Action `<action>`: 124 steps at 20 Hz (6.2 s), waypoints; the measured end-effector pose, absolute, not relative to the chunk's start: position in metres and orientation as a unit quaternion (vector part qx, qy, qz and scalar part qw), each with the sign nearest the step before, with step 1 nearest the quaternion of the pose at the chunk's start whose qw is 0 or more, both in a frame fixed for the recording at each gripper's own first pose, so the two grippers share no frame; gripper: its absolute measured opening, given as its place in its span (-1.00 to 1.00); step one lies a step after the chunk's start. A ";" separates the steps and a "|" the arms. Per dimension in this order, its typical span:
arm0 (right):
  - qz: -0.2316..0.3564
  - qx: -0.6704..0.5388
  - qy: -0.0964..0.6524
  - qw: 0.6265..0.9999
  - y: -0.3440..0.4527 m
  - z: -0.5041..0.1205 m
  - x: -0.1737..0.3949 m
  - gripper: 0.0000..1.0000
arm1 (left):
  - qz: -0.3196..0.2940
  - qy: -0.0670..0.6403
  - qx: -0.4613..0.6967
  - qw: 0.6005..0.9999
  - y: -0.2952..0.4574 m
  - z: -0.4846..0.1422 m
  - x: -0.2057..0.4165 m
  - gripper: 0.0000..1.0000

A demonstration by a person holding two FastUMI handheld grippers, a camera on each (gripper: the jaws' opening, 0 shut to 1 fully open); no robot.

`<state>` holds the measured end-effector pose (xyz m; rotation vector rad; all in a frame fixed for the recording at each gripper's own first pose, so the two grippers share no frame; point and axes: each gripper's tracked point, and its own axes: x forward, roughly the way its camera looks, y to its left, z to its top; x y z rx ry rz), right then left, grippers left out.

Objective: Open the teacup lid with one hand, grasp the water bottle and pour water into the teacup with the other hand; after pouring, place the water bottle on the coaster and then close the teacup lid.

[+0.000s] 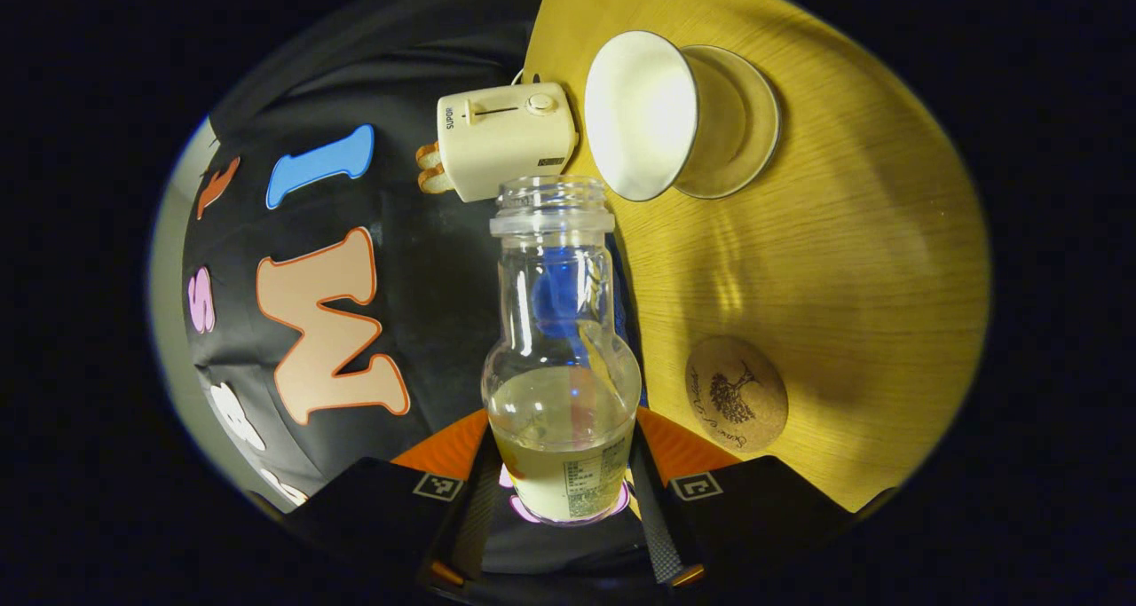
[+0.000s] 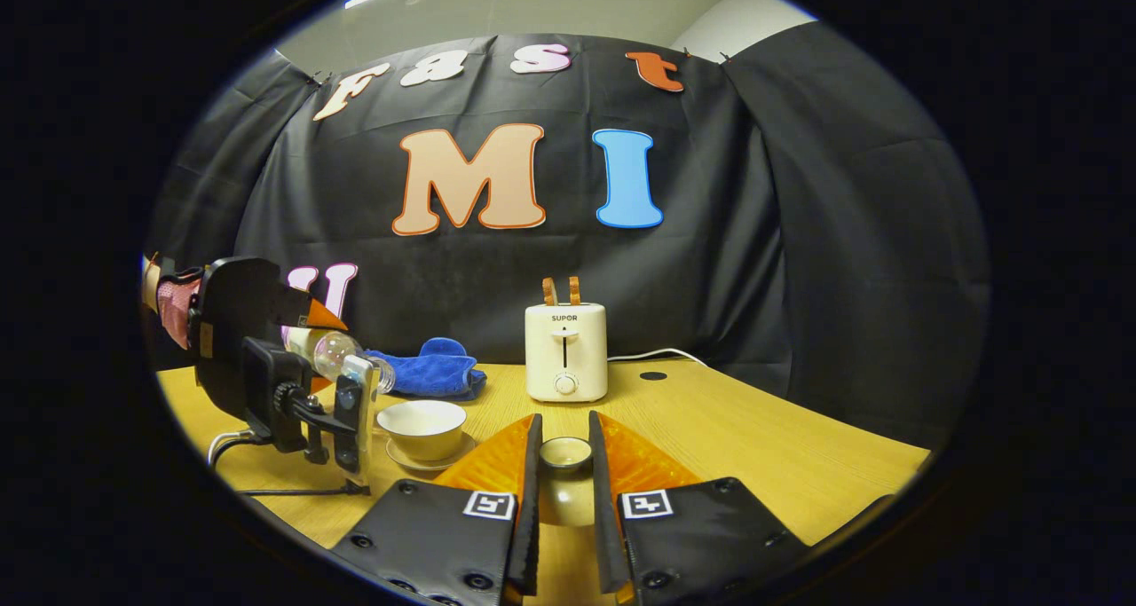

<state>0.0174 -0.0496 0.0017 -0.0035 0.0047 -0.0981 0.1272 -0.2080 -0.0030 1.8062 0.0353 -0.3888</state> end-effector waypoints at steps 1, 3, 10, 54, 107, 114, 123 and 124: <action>-0.049 -0.002 0.002 0.999 -0.050 0.002 0.018 -0.41 | -0.166 0.013 0.784 0.597 -0.208 -0.001 0.126 0.39; -0.049 -0.002 0.002 0.999 -0.050 0.002 0.018 -0.41 | -0.162 0.007 0.793 0.588 -0.210 0.000 0.126 0.39; -0.049 -0.002 0.003 0.999 -0.051 0.002 0.018 -0.42 | -0.150 -0.013 0.824 0.546 -0.212 0.007 0.128 0.42; -0.052 -0.003 0.003 0.999 -0.051 0.002 0.017 -0.41 | -0.255 0.082 0.021 0.963 -0.242 0.013 0.130 0.35; -0.038 -0.002 0.003 0.999 -0.046 0.002 0.020 -0.41 | -0.159 0.031 -0.010 0.987 -0.141 -0.014 0.083 0.93; -0.025 -0.002 0.001 1.000 -0.040 0.003 0.020 -0.42 | -0.171 -0.006 -0.003 0.985 -0.146 -0.003 0.075 0.93; 0.067 0.002 0.008 0.998 0.025 -0.003 0.062 -0.41 | -0.103 -0.011 0.003 0.995 -0.118 -0.002 0.080 0.93; 0.078 0.002 0.009 0.997 0.033 -0.003 0.070 -0.41 | -0.093 -0.010 0.004 0.996 -0.114 -0.002 0.081 0.93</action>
